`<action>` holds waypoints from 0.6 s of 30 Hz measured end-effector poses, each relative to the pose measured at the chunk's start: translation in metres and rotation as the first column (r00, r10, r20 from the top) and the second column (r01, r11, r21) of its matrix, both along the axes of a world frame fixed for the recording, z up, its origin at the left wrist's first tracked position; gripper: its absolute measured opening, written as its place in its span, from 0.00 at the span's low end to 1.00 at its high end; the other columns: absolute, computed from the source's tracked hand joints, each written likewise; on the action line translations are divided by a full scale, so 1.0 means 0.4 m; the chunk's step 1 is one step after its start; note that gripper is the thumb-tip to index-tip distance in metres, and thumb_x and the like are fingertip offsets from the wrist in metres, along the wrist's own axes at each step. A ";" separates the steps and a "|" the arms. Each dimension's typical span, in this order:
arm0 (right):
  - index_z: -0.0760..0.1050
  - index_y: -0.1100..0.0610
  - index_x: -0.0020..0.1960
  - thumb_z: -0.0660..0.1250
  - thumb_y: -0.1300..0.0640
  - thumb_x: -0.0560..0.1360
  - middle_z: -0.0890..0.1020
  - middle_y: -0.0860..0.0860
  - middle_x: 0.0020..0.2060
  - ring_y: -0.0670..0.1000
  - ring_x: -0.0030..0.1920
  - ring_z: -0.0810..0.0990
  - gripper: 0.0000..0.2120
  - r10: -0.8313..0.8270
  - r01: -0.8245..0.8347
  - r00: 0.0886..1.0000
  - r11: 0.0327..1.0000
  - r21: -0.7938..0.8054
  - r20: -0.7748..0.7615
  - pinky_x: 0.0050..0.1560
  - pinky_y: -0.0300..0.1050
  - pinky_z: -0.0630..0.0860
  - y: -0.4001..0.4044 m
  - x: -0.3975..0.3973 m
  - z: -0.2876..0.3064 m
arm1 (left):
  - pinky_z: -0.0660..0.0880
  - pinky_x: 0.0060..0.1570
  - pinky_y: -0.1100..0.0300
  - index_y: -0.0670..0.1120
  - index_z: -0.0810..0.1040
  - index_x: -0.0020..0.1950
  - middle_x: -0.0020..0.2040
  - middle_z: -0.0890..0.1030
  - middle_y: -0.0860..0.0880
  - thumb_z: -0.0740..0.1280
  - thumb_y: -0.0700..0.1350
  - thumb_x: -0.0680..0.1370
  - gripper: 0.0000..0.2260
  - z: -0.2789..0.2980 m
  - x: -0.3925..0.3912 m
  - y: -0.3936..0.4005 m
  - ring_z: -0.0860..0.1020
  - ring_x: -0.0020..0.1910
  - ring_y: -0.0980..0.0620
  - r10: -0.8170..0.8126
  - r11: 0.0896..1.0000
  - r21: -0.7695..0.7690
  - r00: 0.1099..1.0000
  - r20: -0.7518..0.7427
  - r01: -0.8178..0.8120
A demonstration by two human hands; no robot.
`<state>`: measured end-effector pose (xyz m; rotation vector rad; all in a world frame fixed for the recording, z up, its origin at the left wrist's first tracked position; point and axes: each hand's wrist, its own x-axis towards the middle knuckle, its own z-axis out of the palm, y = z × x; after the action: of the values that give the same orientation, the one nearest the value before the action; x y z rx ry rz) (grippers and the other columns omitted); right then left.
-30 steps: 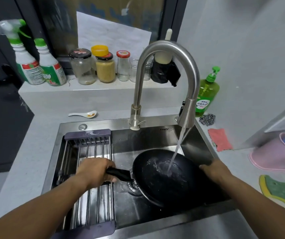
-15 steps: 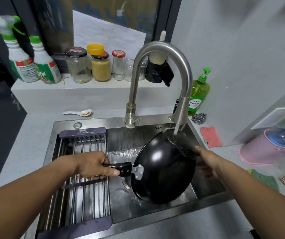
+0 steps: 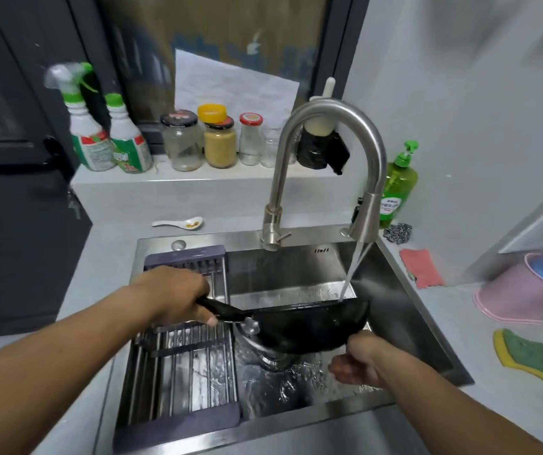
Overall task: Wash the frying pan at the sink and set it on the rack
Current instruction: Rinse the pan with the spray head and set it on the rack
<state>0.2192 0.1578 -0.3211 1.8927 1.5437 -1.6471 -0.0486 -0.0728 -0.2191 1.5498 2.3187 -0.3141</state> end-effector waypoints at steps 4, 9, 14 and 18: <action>0.68 0.60 0.47 0.46 0.67 0.81 0.76 0.58 0.40 0.53 0.24 0.81 0.13 -0.095 0.096 0.993 0.995 0.007 -0.072 0.35 0.53 0.79 -0.024 -0.036 0.040 | 0.75 0.43 0.55 0.52 0.78 0.49 0.45 0.80 0.54 0.64 0.73 0.72 0.24 0.017 0.024 0.008 0.80 0.47 0.50 0.044 0.998 0.034 0.999 -0.019 -0.043; 0.71 0.65 0.46 0.48 0.70 0.80 0.78 0.59 0.43 0.59 0.39 0.79 0.14 -0.138 0.132 0.978 0.990 -0.052 -0.154 0.44 0.58 0.76 -0.062 -0.056 0.135 | 0.75 0.43 0.55 0.53 0.78 0.49 0.45 0.81 0.55 0.61 0.74 0.72 0.26 0.012 0.012 -0.015 0.79 0.47 0.51 0.024 0.998 0.061 0.999 -0.049 -0.021; 0.71 0.65 0.46 0.53 0.68 0.75 0.74 0.60 0.38 0.58 0.33 0.75 0.09 -0.174 0.180 0.980 0.982 0.064 -0.096 0.38 0.55 0.76 -0.009 -0.007 0.178 | 0.76 0.43 0.54 0.53 0.77 0.46 0.42 0.80 0.56 0.61 0.73 0.73 0.23 -0.008 0.082 0.013 0.80 0.43 0.51 0.030 0.997 0.078 0.998 -0.049 -0.026; 0.74 0.56 0.47 0.58 0.57 0.76 0.77 0.56 0.39 0.54 0.30 0.74 0.07 -0.223 0.238 0.970 0.954 0.181 -0.101 0.36 0.48 0.78 0.050 0.011 0.223 | 0.79 0.49 0.53 0.52 0.77 0.47 0.43 0.80 0.55 0.63 0.70 0.74 0.22 -0.019 0.176 0.063 0.81 0.45 0.51 0.136 0.988 0.061 0.983 0.126 -0.144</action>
<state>0.2237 0.1777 -0.2320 2.2068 1.6169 -1.7413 0.0218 -0.0478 -0.2268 1.3861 2.3507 -0.1018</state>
